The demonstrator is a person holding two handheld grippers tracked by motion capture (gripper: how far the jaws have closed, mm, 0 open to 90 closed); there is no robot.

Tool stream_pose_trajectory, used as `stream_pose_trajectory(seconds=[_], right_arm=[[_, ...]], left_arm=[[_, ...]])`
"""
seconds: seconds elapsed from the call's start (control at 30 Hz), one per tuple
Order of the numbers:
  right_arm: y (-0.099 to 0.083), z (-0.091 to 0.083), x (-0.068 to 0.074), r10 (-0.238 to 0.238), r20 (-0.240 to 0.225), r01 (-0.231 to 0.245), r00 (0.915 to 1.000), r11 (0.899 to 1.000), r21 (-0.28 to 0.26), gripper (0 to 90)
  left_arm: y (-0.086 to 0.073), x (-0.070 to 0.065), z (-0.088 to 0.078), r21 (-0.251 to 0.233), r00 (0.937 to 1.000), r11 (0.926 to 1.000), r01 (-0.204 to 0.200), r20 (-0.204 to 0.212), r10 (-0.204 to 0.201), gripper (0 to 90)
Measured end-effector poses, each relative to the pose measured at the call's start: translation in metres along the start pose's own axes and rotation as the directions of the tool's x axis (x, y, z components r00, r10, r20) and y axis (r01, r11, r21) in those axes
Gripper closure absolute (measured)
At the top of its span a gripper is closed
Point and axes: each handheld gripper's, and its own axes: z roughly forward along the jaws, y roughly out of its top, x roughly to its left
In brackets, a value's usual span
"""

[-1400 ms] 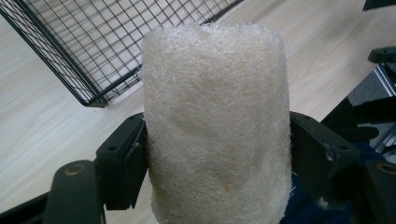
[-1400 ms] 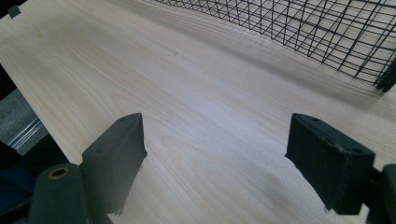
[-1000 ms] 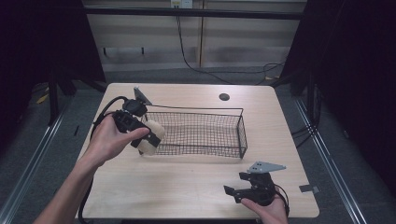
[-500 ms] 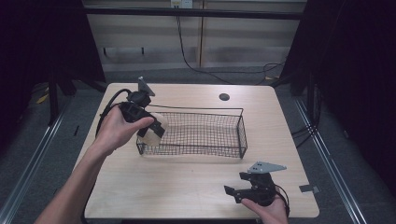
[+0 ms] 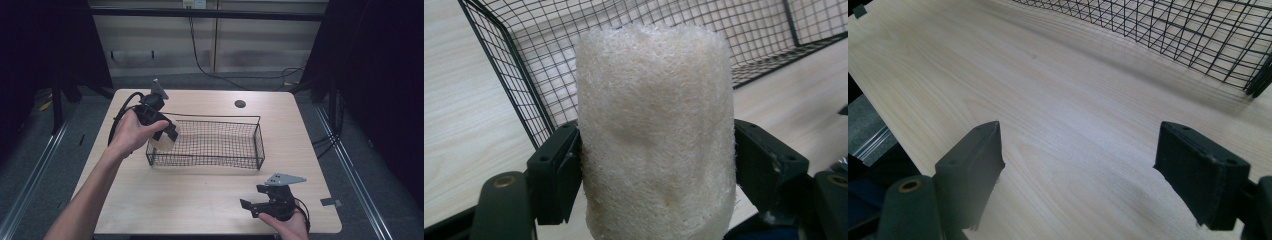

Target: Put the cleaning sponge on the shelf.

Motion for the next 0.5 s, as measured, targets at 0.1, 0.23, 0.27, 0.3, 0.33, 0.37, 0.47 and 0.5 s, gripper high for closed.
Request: stream_pose_trajectory(seconds=[0.1,0.23,0.27,0.3,0.33,0.37,0.47,0.5], right_arm=[[0.0,0.0,0.001,0.0,0.001,0.0,1.0,1.0,0.003,18.8],[0.0,0.0,0.001,-0.007,0.001,0.007,1.0,1.0,0.003,18.8],[0.0,0.0,0.001,-0.007,-0.001,0.007,1.0,1.0,0.002,18.8],[0.0,0.0,0.001,-0.007,-0.001,0.007,1.0,1.0,0.002,18.8],[0.0,0.0,0.001,-0.007,-0.002,0.007,1.0,1.0,0.002,18.7],[0.0,0.0,0.001,-0.007,-0.001,0.007,1.0,1.0,0.003,18.7],[0.0,0.0,0.001,-0.006,-0.002,0.006,1.0,1.0,0.004,18.6],[0.0,0.0,0.001,-0.006,-0.004,0.006,1.0,1.0,0.003,18.3]], left_arm=[[0.001,-0.002,0.005,-0.012,0.9997,0.9998,0.014,-0.02,-0.014,26.3],[0.006,-0.002,0.008,0.005,0.9993,0.9998,0.017,-0.034,-0.017,26.3],[0.006,-0.002,0.008,0.005,0.9993,0.9998,0.017,-0.034,-0.017,26.3],[0.008,-0.001,0.009,0.006,0.9989,0.9997,0.025,-0.039,-0.024,26.3],[0.01,-0.001,0.01,0.003,0.9986,0.9996,0.03,-0.045,-0.029,26.3],[0.011,-0.001,0.01,0.009,0.9985,0.9995,0.03,-0.046,-0.03,26.3],[0.016,0.001,0.016,0.022,0.998,0.9989,0.042,-0.048,-0.041,26.3],[0.018,0.002,0.02,0.025,0.9965,0.9979,0.06,-0.06,-0.058,26.3]])
